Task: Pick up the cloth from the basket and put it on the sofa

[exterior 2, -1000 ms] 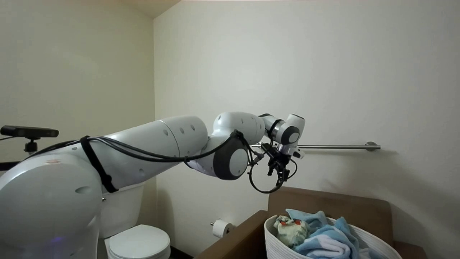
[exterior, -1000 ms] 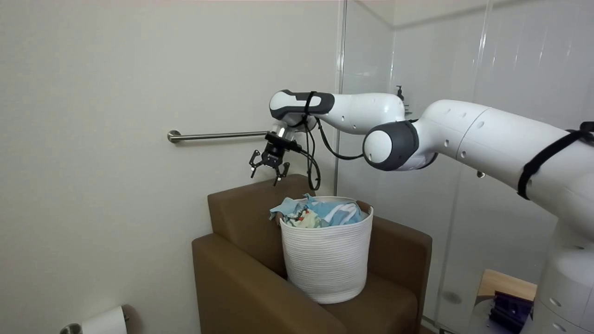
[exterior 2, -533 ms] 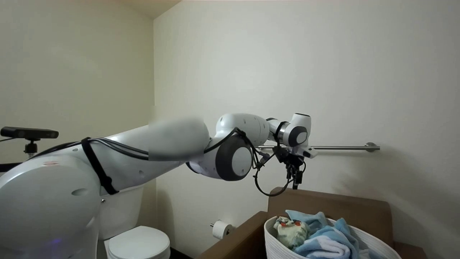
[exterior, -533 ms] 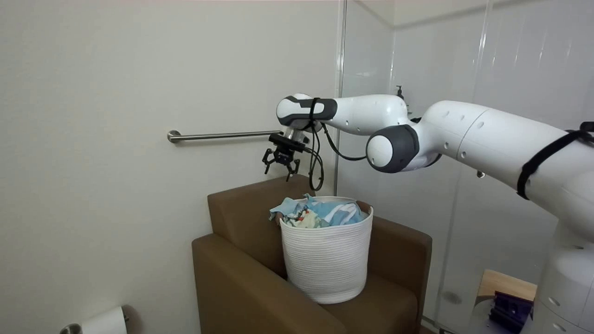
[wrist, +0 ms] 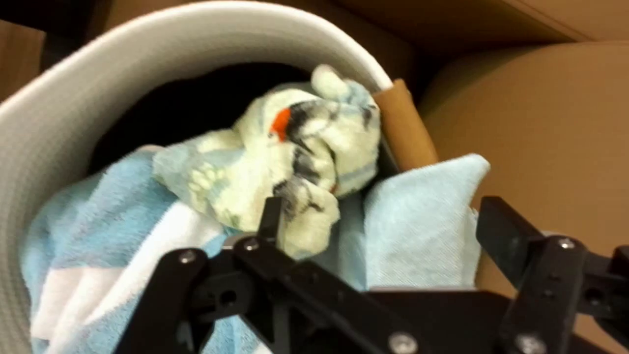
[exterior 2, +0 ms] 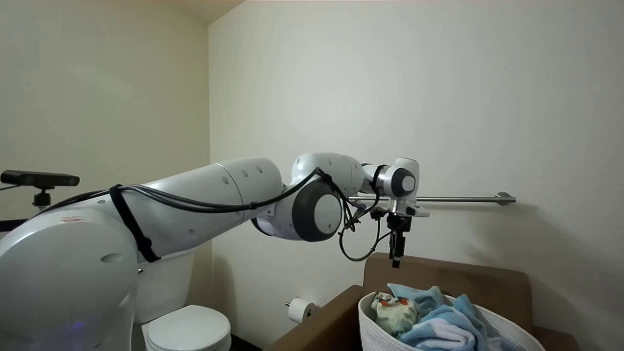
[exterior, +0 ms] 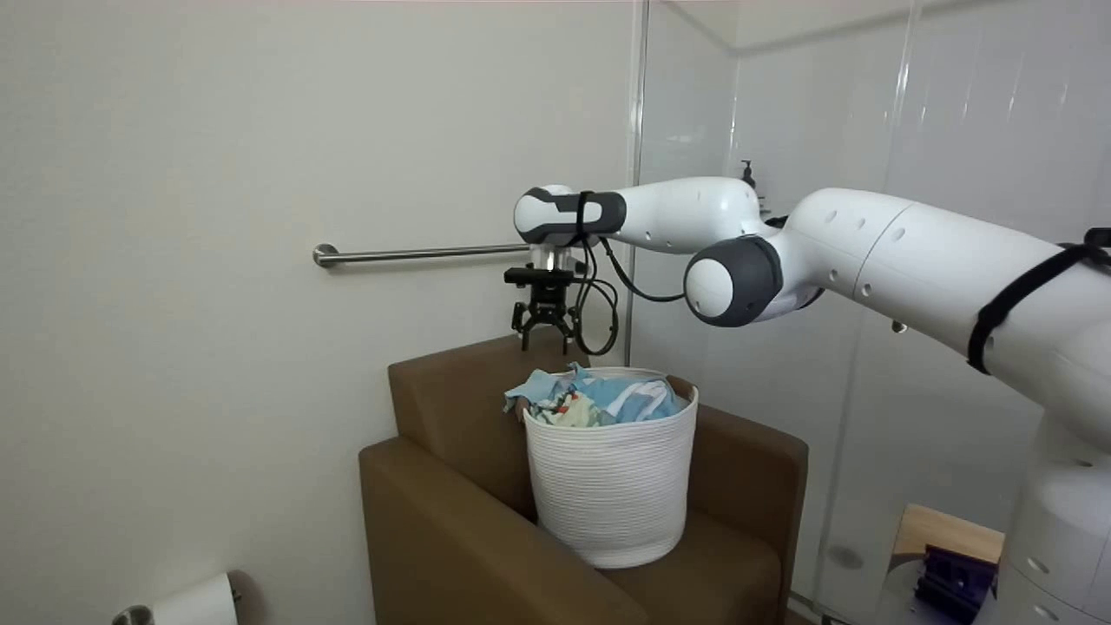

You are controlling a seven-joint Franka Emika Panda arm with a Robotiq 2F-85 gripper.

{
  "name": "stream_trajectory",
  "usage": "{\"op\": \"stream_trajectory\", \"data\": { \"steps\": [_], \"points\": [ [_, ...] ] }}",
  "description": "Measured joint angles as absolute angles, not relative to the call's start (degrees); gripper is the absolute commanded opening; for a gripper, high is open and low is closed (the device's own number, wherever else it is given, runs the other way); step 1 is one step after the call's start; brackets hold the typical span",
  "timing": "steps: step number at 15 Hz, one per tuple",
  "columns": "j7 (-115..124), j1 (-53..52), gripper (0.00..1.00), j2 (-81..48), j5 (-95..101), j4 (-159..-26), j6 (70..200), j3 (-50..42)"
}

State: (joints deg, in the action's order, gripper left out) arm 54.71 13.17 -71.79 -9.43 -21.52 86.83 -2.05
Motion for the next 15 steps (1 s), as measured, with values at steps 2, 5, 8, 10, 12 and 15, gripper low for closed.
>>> {"op": "stream_trajectory", "data": {
  "steps": [2, 5, 8, 10, 12, 15],
  "points": [
    [55.0, 13.2, 1.00, -72.2, -9.5, -21.9, 81.1, -1.9],
    [55.8, 13.3, 1.00, -72.5, -9.7, -24.5, 75.5, -1.8],
    [58.2, 14.1, 1.00, -74.3, -10.5, -24.2, 67.8, -1.3],
    [59.8, 14.8, 1.00, -75.0, -11.4, -24.2, 64.5, -0.8],
    [60.8, 15.2, 1.00, -75.6, -12.4, -23.7, 63.5, -0.5],
    [61.0, 15.3, 1.00, -75.9, -13.7, -23.3, 70.1, 0.1]
  ]
}}
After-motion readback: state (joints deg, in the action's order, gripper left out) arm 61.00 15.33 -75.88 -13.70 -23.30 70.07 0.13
